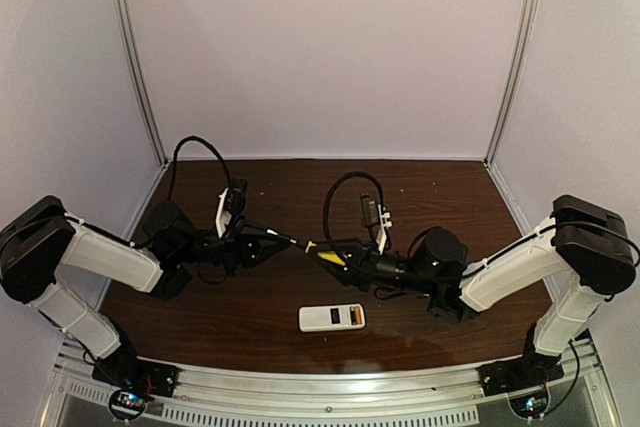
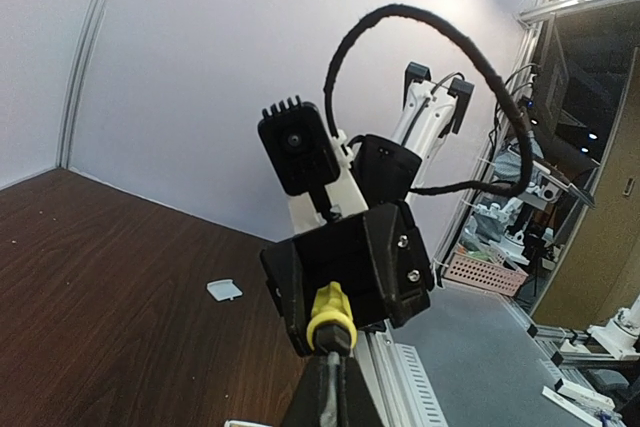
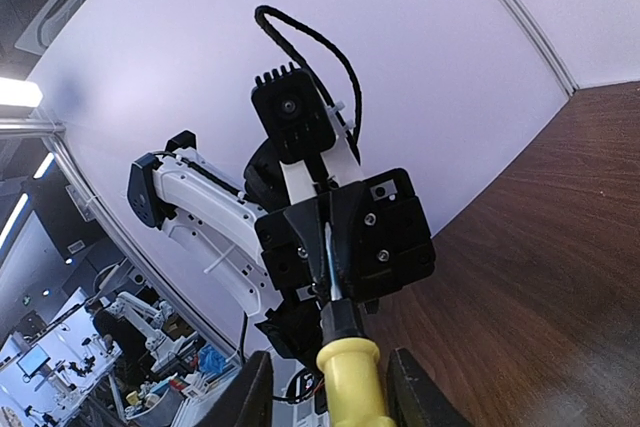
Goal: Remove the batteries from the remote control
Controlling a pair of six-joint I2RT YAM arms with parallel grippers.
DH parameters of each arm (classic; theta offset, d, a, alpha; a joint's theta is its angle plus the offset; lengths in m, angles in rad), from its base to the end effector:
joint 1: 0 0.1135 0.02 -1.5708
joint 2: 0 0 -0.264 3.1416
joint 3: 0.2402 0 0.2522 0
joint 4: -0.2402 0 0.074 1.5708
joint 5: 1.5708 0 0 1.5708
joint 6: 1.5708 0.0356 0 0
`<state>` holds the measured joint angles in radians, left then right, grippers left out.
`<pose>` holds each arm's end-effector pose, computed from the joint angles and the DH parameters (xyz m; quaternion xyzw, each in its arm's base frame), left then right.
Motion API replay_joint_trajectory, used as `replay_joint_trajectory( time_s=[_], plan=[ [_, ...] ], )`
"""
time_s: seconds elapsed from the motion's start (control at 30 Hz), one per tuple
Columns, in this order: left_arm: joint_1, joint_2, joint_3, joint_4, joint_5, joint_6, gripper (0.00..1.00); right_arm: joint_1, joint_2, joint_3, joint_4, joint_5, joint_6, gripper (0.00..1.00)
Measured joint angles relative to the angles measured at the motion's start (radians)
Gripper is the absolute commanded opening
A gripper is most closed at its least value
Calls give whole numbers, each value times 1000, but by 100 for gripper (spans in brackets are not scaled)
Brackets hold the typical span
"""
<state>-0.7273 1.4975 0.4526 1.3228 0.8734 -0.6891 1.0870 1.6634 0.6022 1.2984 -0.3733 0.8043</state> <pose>0.1825 -0.1990 0.2216 0.3480 0.5393 -0.6640 0.3837 0.1376 0.2897 0.2170 -0.2300 0.5811 0.6933 0.3588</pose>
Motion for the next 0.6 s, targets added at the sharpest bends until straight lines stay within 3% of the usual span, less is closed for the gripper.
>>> replay_joint_trajectory(
  time_s=[0.6],
  plan=[
    [-1,-11,-5,3,2,2,0,0,2,2,1,3,12,20]
  ],
)
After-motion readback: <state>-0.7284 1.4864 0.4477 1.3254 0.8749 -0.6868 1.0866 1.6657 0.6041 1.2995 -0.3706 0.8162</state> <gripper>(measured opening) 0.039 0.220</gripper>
